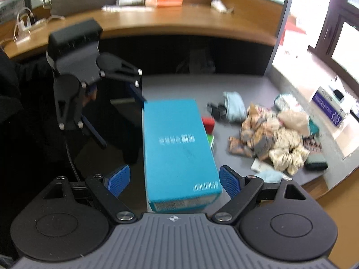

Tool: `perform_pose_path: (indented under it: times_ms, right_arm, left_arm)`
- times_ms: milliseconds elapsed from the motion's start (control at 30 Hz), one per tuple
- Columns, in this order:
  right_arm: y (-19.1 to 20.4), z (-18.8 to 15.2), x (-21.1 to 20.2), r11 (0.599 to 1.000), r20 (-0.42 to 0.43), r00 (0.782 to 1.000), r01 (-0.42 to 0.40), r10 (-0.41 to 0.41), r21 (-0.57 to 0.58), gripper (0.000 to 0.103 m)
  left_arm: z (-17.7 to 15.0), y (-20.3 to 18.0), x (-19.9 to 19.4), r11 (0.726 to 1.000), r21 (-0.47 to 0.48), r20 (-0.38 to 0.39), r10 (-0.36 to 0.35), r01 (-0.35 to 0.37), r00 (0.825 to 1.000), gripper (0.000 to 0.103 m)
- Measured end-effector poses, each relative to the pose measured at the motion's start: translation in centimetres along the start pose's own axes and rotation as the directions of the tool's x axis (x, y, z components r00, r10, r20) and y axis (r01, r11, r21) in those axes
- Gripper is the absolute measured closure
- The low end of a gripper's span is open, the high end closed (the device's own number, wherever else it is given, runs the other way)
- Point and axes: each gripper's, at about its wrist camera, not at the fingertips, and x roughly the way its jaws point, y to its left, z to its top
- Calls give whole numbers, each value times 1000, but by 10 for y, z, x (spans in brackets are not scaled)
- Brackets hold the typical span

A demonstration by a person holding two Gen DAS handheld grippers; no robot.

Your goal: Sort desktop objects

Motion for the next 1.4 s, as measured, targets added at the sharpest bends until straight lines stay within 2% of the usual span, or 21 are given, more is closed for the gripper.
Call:
perform_pose_path:
  times_ms: [300,500,567,600,633,733,767,867,1033,1133,1233,1267,1367,1400]
  right_arm:
    - [14,6,7,999,-10,999,37,-37,-16,13]
    - [22,13,12,999,13,999,50,-50,-2,14]
    - [23,19,17,997,44,996,74,-74,10,21]
    - [23,22,20,996,62,995,81,-83,26,36]
    - [21,26,24,996,76,993,82,-86,45,45]
    - [21,38,46,994,103,990,94,-100,58,59]
    - [21,41,54,995,101,991,86,-92,56,60]
    - [20,50,76,997,85,995,53,-58,64,60]
    - [25,55,101,997,33,998,51,-53,50,60]
    - [27,55,106,998,20,999,30,-31,61,60]
    - [33,54,100,996,50,997,59,-62,65,58]
    - [33,53,94,995,74,995,67,-72,75,57]
    - [38,47,70,986,176,977,99,-122,134,40]
    - [40,45,62,981,210,967,112,-144,157,28]
  left_arm:
    - [-7,-9,-10,999,31,-21,10,-10,1000,6]
    - [-15,-6,-18,999,1,-24,35,-35,999,6]
    - [-17,-6,-19,999,-8,-23,40,-40,999,6]
    - [-17,-6,-19,999,-7,-24,41,-41,999,6]
    - [-18,-8,-19,999,-7,-26,43,-43,999,6]
    - [-21,-11,-20,999,-3,-25,45,-45,999,6]
    - [-22,-11,-21,999,-4,-24,45,-46,999,5]
    - [-27,-12,-27,999,-15,-15,51,-51,999,5]
    - [-32,-7,-32,997,-50,-6,51,-51,999,5]
    - [-33,-8,-30,997,-59,-5,48,-49,999,5]
    - [-31,-11,-30,998,-57,13,42,-41,999,5]
    - [-30,-12,-31,998,-56,19,39,-38,999,5]
    - [-25,-17,-33,998,-52,35,40,-38,999,4]
    - [-23,-19,-33,998,-48,38,47,-45,998,2]
